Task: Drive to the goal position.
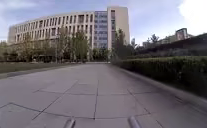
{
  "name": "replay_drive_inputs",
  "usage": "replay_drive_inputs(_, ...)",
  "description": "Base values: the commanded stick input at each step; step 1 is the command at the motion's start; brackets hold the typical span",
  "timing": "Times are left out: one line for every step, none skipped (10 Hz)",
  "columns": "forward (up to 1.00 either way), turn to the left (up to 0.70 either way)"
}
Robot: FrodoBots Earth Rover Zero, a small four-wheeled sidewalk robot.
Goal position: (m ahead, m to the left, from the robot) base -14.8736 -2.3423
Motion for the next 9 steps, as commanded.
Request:
replay_drive_inputs(0.0, 0.0)
replay_drive_inputs(0.0, 0.0)
replay_drive_inputs(0.0, 0.0)
replay_drive_inputs(0.0, 0.0)
replay_drive_inputs(-0.1, 0.0)
replay_drive_inputs(-0.7, 0.0)
replay_drive_inputs(-0.7, 0.0)
replay_drive_inputs(-0.7, 0.0)
replay_drive_inputs(-0.13, 0.0)
